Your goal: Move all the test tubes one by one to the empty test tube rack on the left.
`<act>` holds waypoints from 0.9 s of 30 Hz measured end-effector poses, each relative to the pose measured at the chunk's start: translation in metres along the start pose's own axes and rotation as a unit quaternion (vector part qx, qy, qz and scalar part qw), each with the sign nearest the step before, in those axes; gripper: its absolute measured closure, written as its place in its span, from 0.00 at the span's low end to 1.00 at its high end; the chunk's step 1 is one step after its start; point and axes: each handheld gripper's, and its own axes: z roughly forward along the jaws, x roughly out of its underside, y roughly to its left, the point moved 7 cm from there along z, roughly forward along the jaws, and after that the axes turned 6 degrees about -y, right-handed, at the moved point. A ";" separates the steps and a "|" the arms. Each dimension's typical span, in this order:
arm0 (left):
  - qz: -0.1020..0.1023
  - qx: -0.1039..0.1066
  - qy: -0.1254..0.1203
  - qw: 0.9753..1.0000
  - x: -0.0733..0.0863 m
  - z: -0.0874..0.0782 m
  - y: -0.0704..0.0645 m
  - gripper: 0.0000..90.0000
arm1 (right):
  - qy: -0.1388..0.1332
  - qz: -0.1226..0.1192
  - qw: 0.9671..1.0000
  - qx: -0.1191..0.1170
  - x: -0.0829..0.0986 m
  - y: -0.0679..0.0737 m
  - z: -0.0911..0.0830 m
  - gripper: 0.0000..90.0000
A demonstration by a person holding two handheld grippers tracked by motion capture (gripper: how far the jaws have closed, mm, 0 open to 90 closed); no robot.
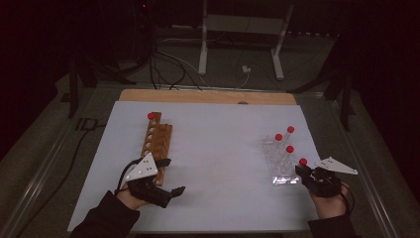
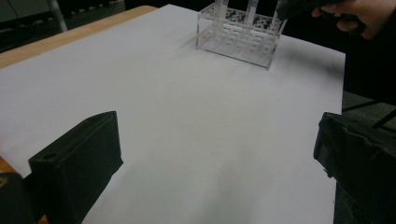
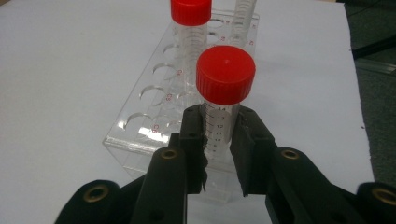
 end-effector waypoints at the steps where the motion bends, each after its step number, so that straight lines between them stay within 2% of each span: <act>1: 0.000 -0.001 0.001 1.000 0.001 0.000 0.001 0.02 | 0.000 -0.002 1.000 0.001 -0.001 0.001 0.000 0.83; 9: -0.008 0.004 0.001 1.000 0.001 0.000 0.001 0.02 | -0.024 -0.015 1.000 0.011 -0.015 0.003 -0.017 0.83; 13: -0.007 0.007 0.001 1.000 0.000 -0.001 0.001 0.02 | -0.036 -0.030 0.999 0.017 -0.024 0.006 -0.028 0.83; 15: -0.006 0.004 0.000 1.000 -0.001 -0.001 0.001 0.02 | -0.045 -0.029 0.998 0.014 -0.029 0.008 -0.034 0.83; 19: -0.005 0.006 0.000 1.000 -0.002 -0.002 0.001 0.02 | -0.060 -0.040 0.997 0.011 -0.039 0.014 -0.044 0.83; 23: -0.004 0.006 -0.003 1.000 -0.004 -0.002 0.000 0.02 | -0.073 -0.049 0.996 -0.003 -0.047 0.026 -0.051 0.83; 27: -0.004 0.013 -0.004 1.000 -0.007 -0.002 -0.002 0.02 | -0.074 -0.053 0.995 -0.035 -0.050 0.043 -0.049 0.83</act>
